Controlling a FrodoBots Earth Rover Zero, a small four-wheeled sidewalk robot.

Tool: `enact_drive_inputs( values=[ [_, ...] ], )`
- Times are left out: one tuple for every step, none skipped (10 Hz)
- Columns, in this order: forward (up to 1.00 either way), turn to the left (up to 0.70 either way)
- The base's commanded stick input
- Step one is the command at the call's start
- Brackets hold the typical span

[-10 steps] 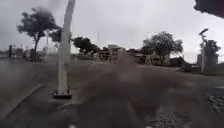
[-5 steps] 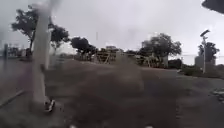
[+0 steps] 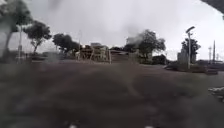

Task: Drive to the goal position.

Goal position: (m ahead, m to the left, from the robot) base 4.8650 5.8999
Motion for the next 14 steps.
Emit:
enact_drive_inputs(
  values=[
    [0.0, 0.0],
    [0.0, 0.0],
    [0.13, 0.0],
    [0.69, 0.0],
    [1.0, 0.0],
    [1.0, 0.0],
    [1.0, 0.0],
    [1.0, 0.0],
    [1.0, 0.0],
    [1.0, 0.0],
    [1.0, 0.0],
    [1.0, 0.04],
    [1.0, 0.18],
    [1.0, 0.33]
  ],
)
